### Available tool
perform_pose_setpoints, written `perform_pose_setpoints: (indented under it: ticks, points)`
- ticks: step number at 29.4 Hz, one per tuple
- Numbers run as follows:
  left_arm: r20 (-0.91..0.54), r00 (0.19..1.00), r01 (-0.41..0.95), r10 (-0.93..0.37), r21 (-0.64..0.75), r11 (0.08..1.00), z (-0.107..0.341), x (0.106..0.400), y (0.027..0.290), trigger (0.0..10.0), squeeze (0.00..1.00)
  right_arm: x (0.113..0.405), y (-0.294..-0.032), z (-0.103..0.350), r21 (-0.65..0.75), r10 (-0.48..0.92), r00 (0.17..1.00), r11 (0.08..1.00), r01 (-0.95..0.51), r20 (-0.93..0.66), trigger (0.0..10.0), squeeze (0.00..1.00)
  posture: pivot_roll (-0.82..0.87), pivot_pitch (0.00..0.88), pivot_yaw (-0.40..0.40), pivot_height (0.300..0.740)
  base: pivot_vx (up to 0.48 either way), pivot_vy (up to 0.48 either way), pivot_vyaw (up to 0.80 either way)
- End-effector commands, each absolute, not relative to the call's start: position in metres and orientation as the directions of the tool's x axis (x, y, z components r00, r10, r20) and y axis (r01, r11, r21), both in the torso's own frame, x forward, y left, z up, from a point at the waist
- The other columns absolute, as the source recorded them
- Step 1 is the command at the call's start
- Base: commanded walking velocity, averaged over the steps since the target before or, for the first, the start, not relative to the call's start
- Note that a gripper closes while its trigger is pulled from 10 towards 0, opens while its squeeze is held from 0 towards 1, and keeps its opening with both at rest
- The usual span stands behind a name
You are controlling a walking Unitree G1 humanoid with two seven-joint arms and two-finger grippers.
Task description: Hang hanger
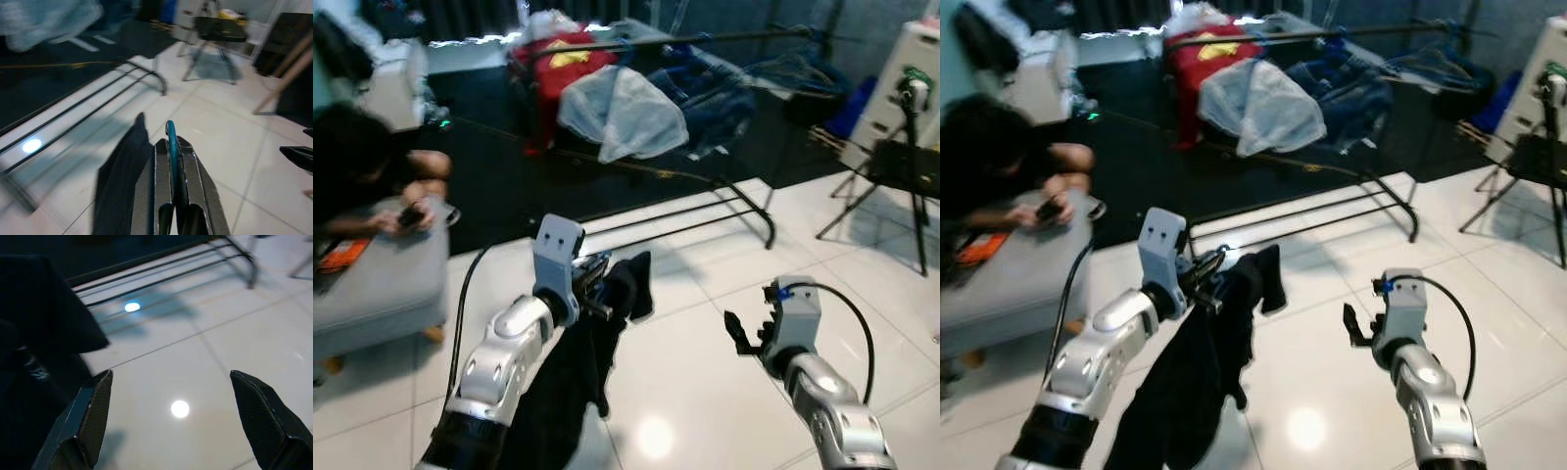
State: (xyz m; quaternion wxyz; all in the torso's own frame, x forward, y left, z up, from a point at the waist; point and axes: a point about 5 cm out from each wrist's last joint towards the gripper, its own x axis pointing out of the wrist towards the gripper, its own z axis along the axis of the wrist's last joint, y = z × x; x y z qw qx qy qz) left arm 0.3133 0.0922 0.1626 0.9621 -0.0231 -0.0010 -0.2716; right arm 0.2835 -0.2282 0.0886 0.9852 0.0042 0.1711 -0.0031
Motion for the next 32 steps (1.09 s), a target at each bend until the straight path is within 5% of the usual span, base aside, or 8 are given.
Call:
perform_pose_setpoints:
  ticks: [1,15,32]
  points:
    - [0.057,0.836,0.548,-0.546,-0.030,0.836,0.173,0.310,0.086,10.0,0.00,0.283,-0.231,0.089,0.015,-0.016,0.943,1.000,0.022,-0.332,10.0,0.00,-0.01,0.035,0.018,0.740,0.469,0.000,-0.80]
    - [0.076,0.818,0.573,-0.570,-0.029,0.819,0.182,0.310,0.075,10.0,0.00,0.284,-0.233,0.090,0.012,-0.016,0.944,1.000,0.021,-0.328,10.0,0.00,-0.01,0.035,0.018,0.740,0.468,0.000,-0.80]
    - [0.025,0.854,0.520,-0.520,-0.005,0.854,0.181,0.312,0.078,10.0,0.00,0.284,-0.228,0.094,0.024,0.049,0.953,0.999,-0.044,-0.298,10.0,0.00,-0.01,0.039,0.016,0.740,0.469,0.000,0.00]
